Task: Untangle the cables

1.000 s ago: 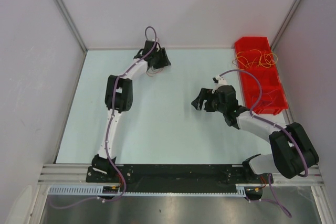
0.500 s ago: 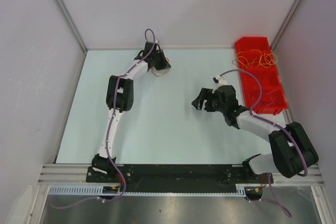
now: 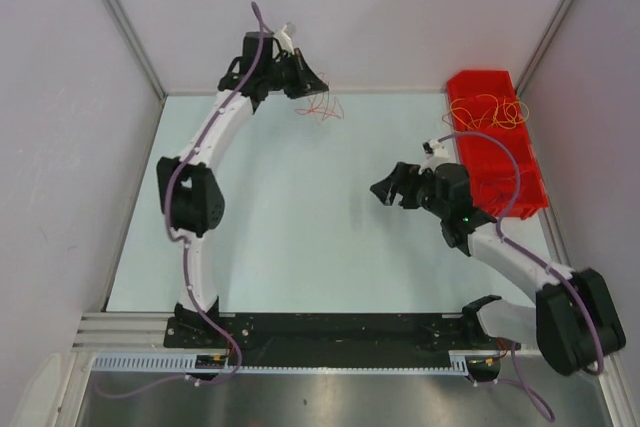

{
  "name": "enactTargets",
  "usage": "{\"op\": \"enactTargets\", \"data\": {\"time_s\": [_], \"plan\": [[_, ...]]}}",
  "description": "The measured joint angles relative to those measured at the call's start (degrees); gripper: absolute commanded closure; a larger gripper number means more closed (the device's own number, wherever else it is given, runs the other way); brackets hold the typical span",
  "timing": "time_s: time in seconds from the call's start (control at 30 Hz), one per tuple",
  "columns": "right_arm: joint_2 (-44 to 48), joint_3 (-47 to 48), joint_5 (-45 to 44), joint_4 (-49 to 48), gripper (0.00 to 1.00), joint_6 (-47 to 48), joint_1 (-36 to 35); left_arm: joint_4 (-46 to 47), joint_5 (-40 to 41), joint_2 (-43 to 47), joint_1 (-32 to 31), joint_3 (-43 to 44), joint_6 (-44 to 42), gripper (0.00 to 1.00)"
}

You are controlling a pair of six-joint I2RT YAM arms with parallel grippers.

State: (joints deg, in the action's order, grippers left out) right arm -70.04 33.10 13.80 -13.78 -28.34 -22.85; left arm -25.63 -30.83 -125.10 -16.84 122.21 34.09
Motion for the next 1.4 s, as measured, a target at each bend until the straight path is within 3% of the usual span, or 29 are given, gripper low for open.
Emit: {"op": "enactTargets", "data": {"time_s": [0.23,0.5,0.7,0.83,1.07,1.4], "plan": [[14.97,4.0,3.45,4.28,0.04,-0.5,0.74,5.79,-14.21,21.16,0.09,-18.36,2.56,1.0],[18.82,7.69,7.96,12.09,0.03,-0.28,1.79,6.23,-22.29,26.03,-1.55,-33.35,2.23,1.0],[17.16,12.61,8.31,19.39,0.06,-6.56,3.37,3.23,-22.38,28.68,-4.92,-40.52,-2.82,1.0],[14.29,13.86,10.29,21.18,0.07,-16.44,4.79,3.1,-22.12,31.85,-8.41,-44.57,-6.23,1.0],[15.02,11.15,13.86,17.75,0.07,-35.71,3.67,4.07,-19.04,35.17,-14.14,-45.83,-10.56,1.0],[15.61,10.8,14.38,12.57,0.09,-50.84,0.68,5.95,-8.85,39.76,-19.8,-46.93,-13.68,1.0]]}}
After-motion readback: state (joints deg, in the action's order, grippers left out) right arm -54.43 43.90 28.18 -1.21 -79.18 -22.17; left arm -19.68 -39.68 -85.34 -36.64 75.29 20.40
